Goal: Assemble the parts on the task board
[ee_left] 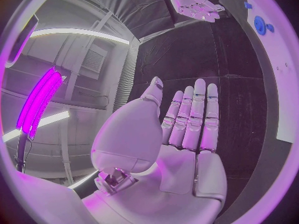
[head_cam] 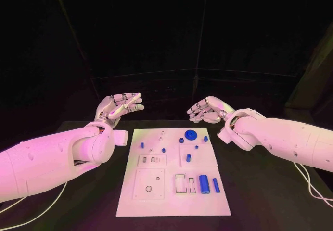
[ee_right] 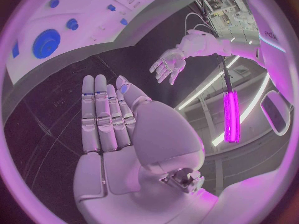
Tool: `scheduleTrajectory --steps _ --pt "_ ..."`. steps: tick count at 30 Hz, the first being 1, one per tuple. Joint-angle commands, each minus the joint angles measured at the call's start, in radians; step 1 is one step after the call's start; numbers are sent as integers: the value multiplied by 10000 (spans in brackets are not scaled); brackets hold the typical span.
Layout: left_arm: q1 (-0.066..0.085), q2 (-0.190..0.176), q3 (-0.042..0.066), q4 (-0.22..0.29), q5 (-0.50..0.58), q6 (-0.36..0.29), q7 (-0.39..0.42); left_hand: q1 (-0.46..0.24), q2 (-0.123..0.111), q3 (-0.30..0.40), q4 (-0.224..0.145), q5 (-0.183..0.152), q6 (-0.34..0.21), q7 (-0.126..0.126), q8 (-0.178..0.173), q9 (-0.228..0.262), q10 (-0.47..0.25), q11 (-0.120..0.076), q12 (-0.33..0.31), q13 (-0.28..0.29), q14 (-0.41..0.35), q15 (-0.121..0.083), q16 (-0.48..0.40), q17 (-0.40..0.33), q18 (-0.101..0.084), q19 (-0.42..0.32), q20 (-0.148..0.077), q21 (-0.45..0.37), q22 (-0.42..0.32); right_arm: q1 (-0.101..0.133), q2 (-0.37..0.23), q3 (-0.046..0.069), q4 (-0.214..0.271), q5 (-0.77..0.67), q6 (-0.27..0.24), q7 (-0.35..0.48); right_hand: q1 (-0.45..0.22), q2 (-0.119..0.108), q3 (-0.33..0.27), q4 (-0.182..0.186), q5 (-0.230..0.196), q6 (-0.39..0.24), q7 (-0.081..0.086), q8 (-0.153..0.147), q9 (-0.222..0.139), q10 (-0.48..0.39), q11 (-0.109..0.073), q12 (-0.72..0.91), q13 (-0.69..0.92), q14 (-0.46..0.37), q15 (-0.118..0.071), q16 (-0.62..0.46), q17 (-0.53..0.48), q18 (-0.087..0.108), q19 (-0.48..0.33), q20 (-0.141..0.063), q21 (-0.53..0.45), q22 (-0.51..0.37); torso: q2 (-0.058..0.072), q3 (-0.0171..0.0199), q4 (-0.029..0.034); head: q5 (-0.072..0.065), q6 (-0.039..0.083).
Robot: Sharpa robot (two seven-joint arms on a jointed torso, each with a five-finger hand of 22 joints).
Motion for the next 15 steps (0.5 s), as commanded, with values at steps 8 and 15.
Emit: scheduleTrajectory --steps 8,15 --pt "15 -599 8 1225 -1103 742 -155 -20 147 5 -253 -18 198 -57 -210 -10 382 -90 -184 6 426 -97 -301 161 138 333 -118 -113 -108 286 251 128 195 -5513 823 -2523 -1002 -796 560 46 1389 894 -304 -420 -16 942 -335 -557 7 2158 -492 454 621 204 675 -408 1963 1049 775 -121 245 -178 251" --pt "14 -704 9 1616 -1140 766 -71 -22 205 45 -425 -18 265 -68 -332 -11 437 -105 -383 -9 686 -143 -472 288 137 559 -164 -185 -172 321 353 313 387 -6898 1294 -3332 -1506 -1084 784 146 823 872 -410 -640 -31 901 -450 -548 31 2472 -577 1277 1230 214 1041 -477 2370 1193 1030 -155 367 -250 311"
